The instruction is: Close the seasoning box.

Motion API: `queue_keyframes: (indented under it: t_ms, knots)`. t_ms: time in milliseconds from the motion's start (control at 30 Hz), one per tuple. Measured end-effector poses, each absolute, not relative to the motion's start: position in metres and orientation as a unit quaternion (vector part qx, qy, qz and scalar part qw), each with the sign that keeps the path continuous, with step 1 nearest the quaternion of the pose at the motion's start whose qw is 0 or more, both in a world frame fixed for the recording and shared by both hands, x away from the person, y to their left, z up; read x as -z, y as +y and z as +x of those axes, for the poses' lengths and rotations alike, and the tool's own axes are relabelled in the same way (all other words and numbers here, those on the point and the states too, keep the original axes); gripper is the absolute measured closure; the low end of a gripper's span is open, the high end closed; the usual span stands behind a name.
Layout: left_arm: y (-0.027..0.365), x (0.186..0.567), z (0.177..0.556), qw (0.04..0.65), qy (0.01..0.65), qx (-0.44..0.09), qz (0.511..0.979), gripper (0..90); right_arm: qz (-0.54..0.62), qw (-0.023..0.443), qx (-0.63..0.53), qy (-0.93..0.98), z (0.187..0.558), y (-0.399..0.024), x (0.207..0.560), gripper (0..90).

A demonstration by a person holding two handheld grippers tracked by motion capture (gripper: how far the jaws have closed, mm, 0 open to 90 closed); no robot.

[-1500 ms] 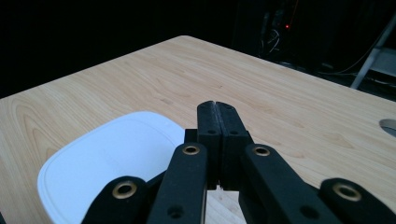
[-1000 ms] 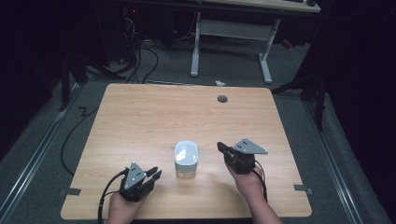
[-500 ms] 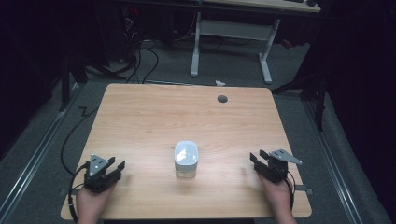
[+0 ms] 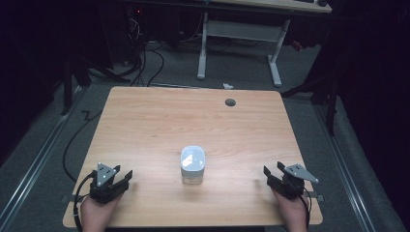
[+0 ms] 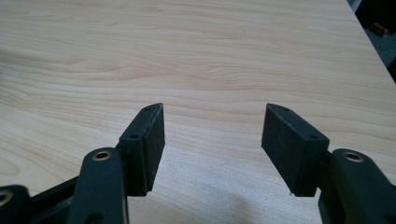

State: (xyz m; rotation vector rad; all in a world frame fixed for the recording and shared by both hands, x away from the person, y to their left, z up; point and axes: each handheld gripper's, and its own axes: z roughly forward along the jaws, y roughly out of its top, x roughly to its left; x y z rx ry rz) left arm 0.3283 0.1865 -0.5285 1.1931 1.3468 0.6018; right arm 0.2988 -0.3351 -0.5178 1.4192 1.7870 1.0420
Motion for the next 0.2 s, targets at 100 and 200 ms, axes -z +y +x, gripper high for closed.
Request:
queue_keyframes:
  t_ms: [100,200]
  knots:
    - [0.1866,0.5293,0.3296,0.581,0.576,-0.258,0.514,48.8,0.538,0.310,-0.393,0.678,0.2987,-0.3338,0.5180,39.4]
    - [0.1867,0.5298,0.3315,0.582,0.577,-0.252,0.515,48.7,0.537,0.310,-0.391,0.680,0.2999,-0.3330,0.5189,39.5]
